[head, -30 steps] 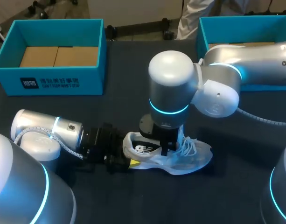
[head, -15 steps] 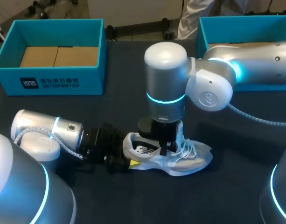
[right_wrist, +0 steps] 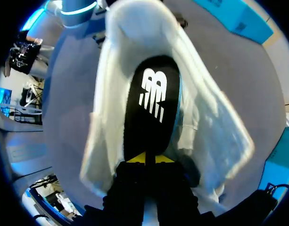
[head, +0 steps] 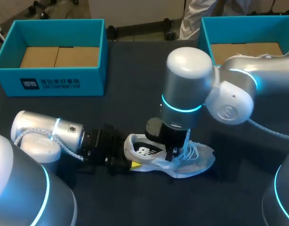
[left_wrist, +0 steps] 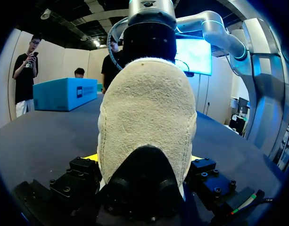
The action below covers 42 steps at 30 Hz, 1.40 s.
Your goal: Take the shoe out of the shoebox, open the shoe tongue, remove and reinsert the insole, then place the shoe into the shoebox
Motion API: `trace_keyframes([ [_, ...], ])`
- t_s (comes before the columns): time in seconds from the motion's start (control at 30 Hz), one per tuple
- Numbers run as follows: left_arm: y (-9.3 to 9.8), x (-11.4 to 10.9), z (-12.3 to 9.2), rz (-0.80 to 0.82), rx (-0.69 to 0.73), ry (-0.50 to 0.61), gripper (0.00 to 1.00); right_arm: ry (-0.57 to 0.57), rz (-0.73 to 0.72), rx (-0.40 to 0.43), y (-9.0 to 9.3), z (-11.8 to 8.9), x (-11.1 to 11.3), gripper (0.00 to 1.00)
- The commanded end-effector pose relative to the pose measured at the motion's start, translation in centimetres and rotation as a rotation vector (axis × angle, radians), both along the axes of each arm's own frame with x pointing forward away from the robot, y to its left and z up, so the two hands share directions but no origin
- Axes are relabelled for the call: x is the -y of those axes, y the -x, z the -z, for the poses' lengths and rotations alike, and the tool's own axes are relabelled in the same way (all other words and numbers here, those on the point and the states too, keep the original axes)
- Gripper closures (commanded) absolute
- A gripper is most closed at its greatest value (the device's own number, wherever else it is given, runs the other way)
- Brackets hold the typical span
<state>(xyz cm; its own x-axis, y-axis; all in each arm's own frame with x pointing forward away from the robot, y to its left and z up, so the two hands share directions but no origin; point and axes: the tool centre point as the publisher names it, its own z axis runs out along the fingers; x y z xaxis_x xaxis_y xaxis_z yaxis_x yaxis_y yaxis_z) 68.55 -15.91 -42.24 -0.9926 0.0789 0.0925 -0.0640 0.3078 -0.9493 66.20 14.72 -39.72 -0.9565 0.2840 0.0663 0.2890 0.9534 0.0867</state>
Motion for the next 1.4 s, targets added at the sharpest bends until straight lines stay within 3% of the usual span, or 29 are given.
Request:
trace_keyframes([
  [0.03,0.0,0.0,0.1,-0.006,0.001,-0.002,1.0,-0.144,-0.001,0.097,1.6,-3.2,1.8,1.0],
  [0.27,0.0,0.0,0.1,-0.006,0.001,-0.002,1.0,-0.23,-0.016,0.119,1.2,-3.7,1.1,1.0],
  [0.53,0.0,0.0,0.1,-0.006,0.001,-0.002,1.0,-0.331,-0.002,0.113,0.8,-3.3,1.1,1.0],
  [1.1,0.0,0.0,0.1,-0.006,0.001,-0.002,1.0,-0.581,0.027,0.176,0.4,-4.7,1.7,1.0],
  [1.37,0.0,0.0,0.1,-0.006,0.001,-0.002,1.0,-0.512,-0.036,0.165,0.6,-5.6,0.3,1.0],
  [1.4,0.0,0.0,0.1,-0.006,0.001,-0.002,1.0,-0.487,-0.051,0.153,0.6,-5.7,-0.3,0.91],
])
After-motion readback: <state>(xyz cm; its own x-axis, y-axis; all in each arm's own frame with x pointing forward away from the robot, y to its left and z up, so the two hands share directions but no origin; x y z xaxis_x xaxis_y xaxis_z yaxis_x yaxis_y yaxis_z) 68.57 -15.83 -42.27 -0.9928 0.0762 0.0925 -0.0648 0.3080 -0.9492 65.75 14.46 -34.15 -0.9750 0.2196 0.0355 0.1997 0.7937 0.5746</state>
